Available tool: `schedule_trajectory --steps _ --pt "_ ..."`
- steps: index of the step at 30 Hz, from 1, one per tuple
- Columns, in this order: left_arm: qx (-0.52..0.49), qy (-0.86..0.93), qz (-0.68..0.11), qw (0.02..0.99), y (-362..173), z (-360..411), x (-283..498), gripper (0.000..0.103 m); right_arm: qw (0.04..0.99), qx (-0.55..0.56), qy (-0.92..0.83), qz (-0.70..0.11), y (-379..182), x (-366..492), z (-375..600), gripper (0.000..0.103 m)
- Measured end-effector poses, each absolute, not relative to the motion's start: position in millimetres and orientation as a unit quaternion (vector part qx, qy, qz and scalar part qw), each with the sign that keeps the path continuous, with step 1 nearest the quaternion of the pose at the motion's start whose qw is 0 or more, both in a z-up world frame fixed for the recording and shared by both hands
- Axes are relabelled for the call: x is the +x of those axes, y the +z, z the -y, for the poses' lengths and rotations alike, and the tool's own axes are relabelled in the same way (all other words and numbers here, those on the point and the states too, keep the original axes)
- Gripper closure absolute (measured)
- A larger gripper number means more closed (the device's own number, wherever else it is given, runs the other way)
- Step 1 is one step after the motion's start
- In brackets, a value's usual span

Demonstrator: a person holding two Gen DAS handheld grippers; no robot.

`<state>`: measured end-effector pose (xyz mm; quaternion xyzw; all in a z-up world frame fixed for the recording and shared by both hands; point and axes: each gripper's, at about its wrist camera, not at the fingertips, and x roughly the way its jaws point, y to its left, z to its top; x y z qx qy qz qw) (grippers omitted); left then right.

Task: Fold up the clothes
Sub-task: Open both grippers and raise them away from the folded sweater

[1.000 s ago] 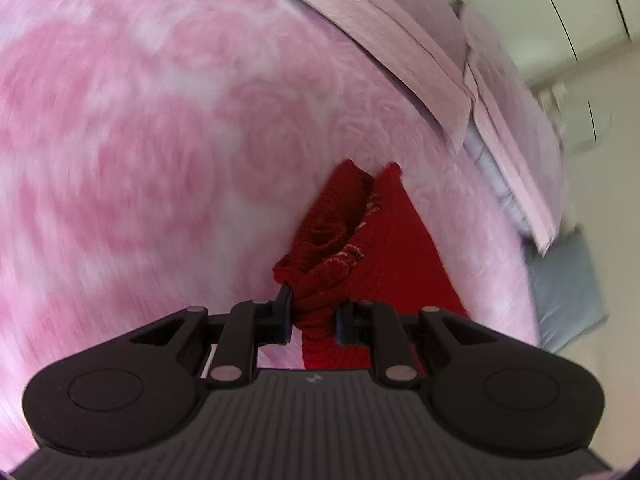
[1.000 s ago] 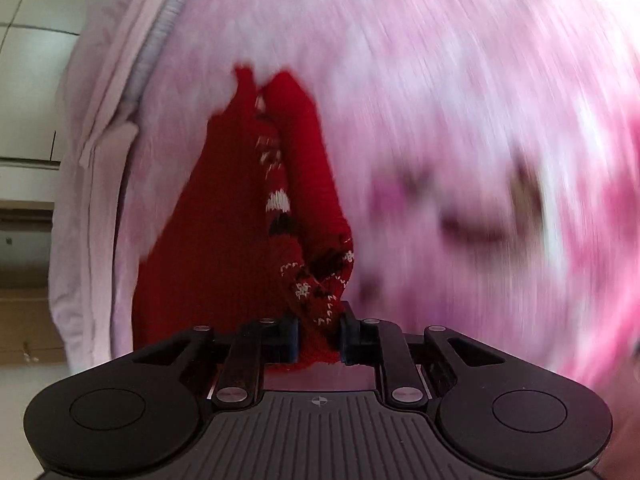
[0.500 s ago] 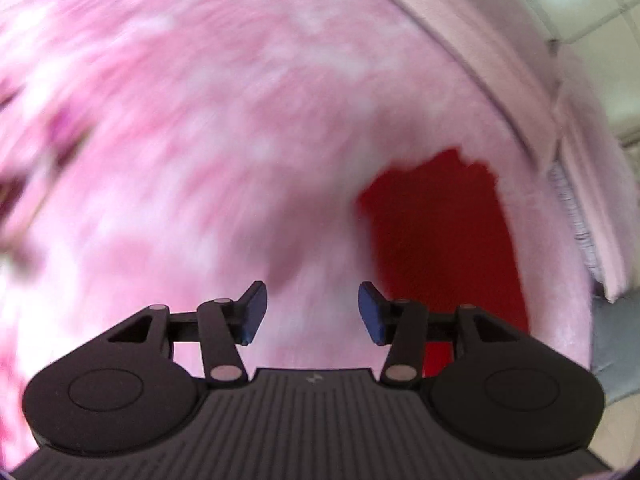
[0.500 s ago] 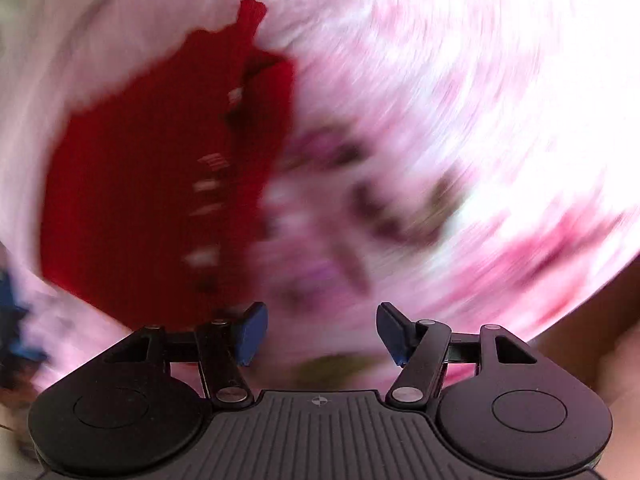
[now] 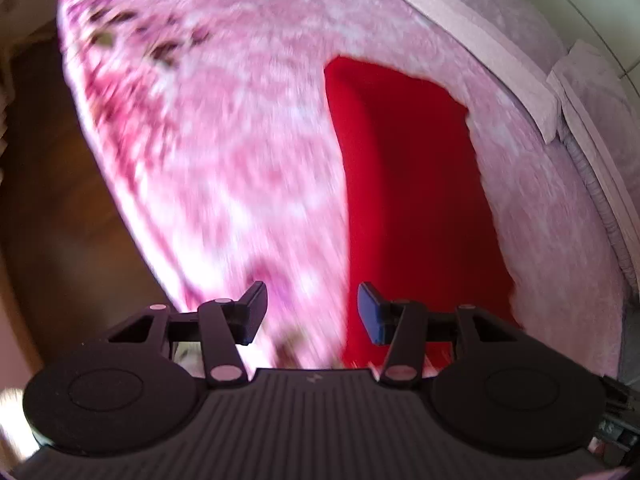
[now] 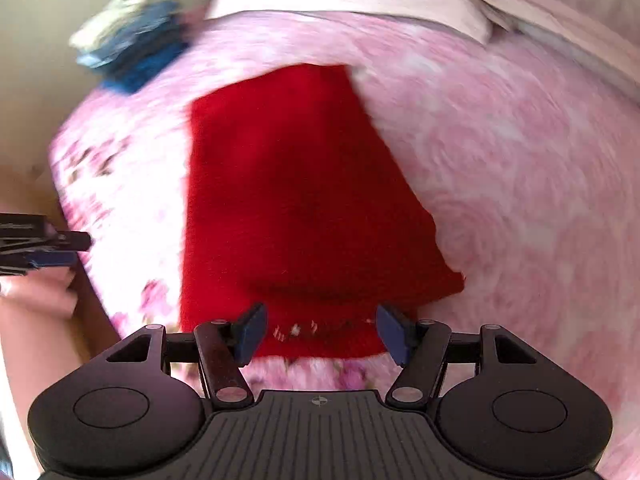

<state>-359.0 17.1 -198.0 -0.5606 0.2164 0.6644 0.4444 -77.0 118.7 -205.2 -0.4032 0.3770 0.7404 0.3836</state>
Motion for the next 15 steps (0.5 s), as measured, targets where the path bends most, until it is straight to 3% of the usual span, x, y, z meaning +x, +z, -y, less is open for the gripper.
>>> schedule_trajectory --steps 7,15 --pt "-0.517 0.692 -0.235 0.447 -136 35 -255 0.056 0.356 -0.411 0.759 -0.358 -160 -31 -79 0.039" --pt "-0.471 0.723 -0.274 0.425 -118 55 -206 0.056 0.316 -0.401 0.783 -0.354 -124 -12 -45 0.039"
